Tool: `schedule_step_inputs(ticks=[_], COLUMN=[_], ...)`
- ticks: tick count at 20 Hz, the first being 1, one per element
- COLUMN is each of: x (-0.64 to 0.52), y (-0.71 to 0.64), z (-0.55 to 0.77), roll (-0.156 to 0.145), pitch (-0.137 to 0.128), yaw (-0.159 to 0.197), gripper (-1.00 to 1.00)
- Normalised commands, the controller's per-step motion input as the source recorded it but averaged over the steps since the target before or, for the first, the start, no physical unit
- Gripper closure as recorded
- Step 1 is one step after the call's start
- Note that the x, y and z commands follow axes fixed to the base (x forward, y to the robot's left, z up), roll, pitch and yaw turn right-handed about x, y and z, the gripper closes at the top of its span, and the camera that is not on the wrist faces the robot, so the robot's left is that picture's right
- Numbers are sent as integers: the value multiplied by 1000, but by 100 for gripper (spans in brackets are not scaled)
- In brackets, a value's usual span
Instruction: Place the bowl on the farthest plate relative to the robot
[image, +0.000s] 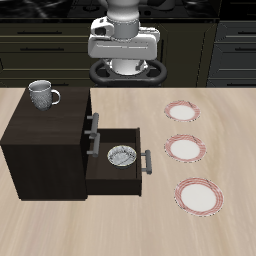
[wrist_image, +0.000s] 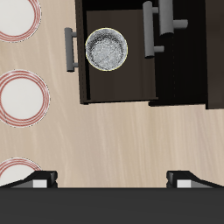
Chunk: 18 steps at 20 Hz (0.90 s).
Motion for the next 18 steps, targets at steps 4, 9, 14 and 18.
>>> schedule_step_inputs(ticks=[4,9,14,18], x=[183,215,222,280], y=[109,64,57,-12], z=[17,43,29,36], roll=[24,9,-9,-21], pitch=[-6,-28,-54,-45], yaw=[2,-1,30,-22], gripper=[-100,-100,-100,-100])
